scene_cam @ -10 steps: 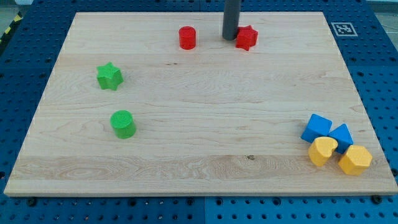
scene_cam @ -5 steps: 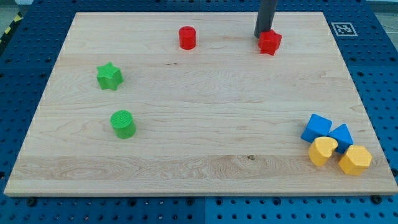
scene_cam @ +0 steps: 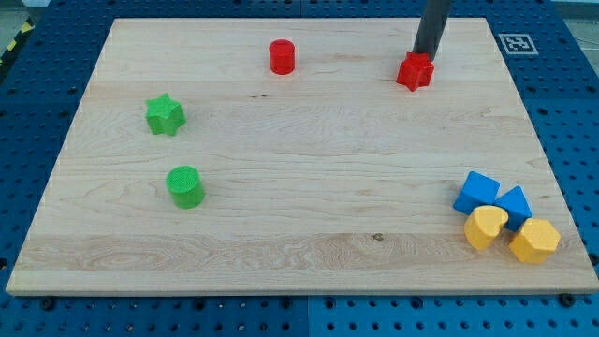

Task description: Place red star on top right to blue cube

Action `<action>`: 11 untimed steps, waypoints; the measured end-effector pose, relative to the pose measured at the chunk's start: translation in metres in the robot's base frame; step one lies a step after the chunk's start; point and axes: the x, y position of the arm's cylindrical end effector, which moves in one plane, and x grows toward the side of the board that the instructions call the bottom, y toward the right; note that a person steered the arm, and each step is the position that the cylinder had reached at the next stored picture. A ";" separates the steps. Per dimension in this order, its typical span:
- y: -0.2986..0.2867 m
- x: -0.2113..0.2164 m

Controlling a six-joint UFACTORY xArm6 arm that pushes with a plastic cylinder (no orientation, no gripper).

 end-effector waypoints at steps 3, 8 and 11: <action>0.012 0.008; -0.015 0.040; 0.007 0.056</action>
